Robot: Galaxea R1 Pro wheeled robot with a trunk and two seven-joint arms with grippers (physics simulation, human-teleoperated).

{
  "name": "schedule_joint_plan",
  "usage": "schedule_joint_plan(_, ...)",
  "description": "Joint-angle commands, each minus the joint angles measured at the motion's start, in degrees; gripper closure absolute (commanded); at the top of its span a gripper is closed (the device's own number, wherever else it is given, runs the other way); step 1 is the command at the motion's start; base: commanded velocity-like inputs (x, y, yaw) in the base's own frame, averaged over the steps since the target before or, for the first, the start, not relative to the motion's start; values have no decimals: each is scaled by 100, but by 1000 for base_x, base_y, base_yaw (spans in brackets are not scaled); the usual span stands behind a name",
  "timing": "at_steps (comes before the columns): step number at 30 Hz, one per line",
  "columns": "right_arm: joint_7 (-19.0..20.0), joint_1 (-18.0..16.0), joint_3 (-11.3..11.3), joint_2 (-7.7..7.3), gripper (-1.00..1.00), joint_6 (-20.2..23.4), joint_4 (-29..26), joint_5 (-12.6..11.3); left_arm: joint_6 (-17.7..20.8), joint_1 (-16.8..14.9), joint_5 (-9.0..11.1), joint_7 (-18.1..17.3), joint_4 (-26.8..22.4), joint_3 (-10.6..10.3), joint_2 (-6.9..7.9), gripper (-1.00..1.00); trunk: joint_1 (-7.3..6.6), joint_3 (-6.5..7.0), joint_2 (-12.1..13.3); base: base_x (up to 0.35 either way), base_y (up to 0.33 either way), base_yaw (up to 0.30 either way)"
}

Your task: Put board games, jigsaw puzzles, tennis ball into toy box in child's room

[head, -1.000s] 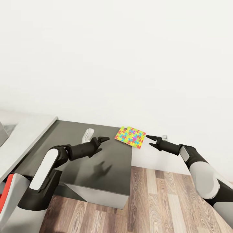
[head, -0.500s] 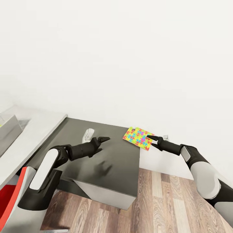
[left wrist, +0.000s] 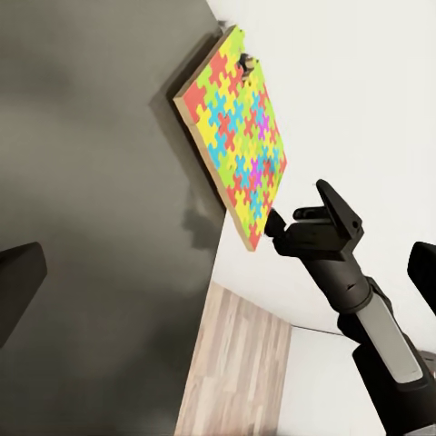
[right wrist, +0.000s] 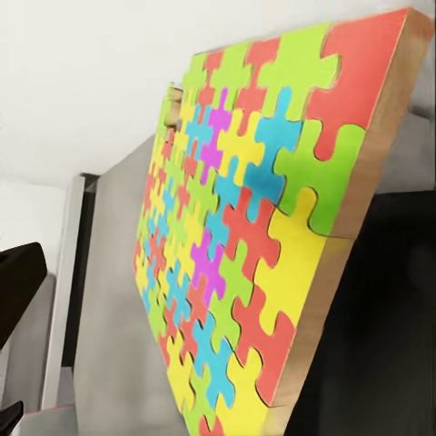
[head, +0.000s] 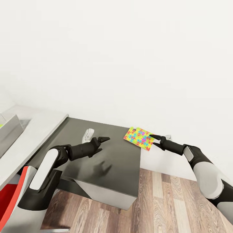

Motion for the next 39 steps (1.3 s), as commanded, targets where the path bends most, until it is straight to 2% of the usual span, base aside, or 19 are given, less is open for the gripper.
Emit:
schedule_joint_plan(1,34,-6,-48,3,-100,34,-3,59,-7,-5,60,60,-5,-5,3,-100,0,-5,-3,0,0,10)
schedule_joint_plan(4,31,-6,-52,-72,-100,54,-2,-22,-7,-5,58,60,-5,-5,6,-100,0,-5,-3,0,0,7)
schedule_joint_plan(15,26,-6,-56,-185,-100,141,-2,-180,-7,-5,58,62,-5,-9,5,-100,0,-5,-3,0,0,3)
schedule_joint_plan(39,-18,-6,-57,-213,-100,170,5,-246,-7,-6,52,58,-5,-8,8,-100,0,-5,-3,0,0,16)
